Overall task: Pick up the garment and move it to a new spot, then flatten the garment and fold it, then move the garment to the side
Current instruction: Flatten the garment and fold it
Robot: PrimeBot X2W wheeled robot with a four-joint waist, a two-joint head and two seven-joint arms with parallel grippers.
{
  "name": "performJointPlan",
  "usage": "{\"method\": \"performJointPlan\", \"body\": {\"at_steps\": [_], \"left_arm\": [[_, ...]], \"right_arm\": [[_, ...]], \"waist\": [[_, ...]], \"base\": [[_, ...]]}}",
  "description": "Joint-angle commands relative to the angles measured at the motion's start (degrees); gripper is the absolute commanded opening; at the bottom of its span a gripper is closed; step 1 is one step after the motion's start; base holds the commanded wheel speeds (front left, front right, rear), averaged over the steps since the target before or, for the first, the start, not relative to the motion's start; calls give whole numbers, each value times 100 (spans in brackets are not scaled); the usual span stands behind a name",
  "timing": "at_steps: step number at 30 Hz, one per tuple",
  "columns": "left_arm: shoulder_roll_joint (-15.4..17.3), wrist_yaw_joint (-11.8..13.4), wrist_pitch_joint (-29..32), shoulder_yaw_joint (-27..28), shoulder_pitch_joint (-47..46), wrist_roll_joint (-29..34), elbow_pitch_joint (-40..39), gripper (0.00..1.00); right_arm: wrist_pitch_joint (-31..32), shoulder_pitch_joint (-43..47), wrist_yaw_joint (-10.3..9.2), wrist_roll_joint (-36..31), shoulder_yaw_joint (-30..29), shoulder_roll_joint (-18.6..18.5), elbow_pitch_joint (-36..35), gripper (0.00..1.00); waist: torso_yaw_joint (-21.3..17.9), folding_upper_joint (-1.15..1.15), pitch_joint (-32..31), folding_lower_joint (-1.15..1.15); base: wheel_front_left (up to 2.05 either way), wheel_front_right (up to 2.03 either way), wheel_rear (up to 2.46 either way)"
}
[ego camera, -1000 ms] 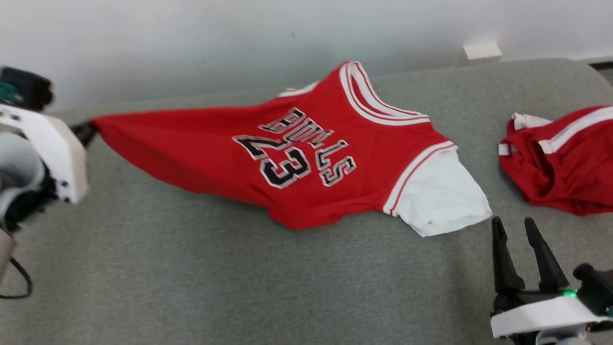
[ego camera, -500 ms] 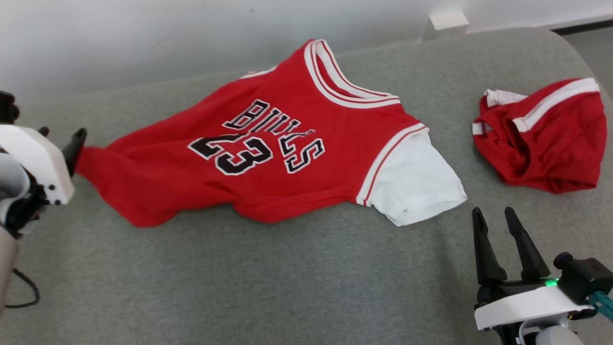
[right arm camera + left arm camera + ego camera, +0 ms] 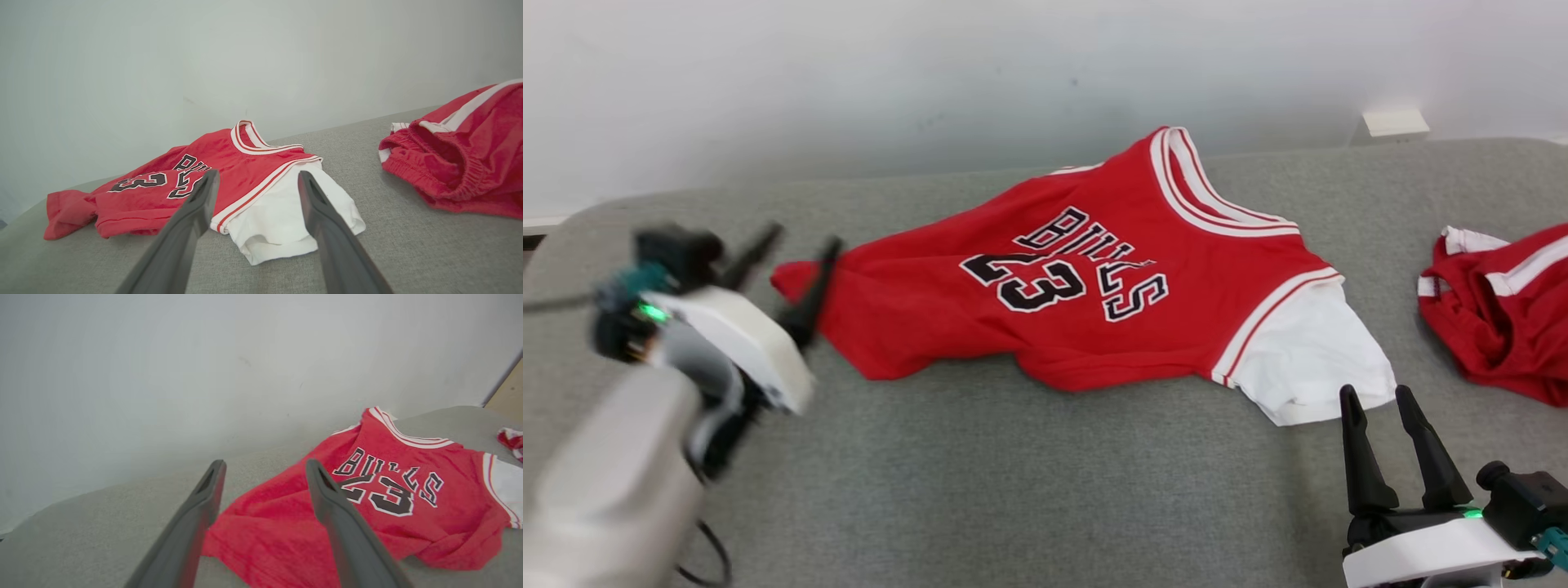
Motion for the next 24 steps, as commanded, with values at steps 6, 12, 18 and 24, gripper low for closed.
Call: {"method": "performJointPlan", "body": {"at_steps": [6, 12, 18, 24], "left_arm": [[-386, 370, -53, -260, 1003, -134, -895, 100], [-738, 484, 212, -696, 1312, 3, -1271, 100], [-1030, 568, 381, -914, 1074, 129, -900, 100], [-1172, 651, 413, -1153, 742, 449, -215, 100]], "right_arm": [[-44, 70, -12, 30, -42, -29, -53, 100], [5, -9, -12, 8, -58, -72, -85, 100], [38, -128, -13, -21, 22, -35, -104, 100], [-4, -195, -12, 18, 29, 30, -36, 100]], "waist": [[108, 0, -12, 0], [63, 0, 84, 0], [-190, 0, 259, 0], [-474, 0, 437, 0]], "base": [[0, 0, 0], [0, 0, 0], [0, 0, 0], [0, 0, 0]]}}
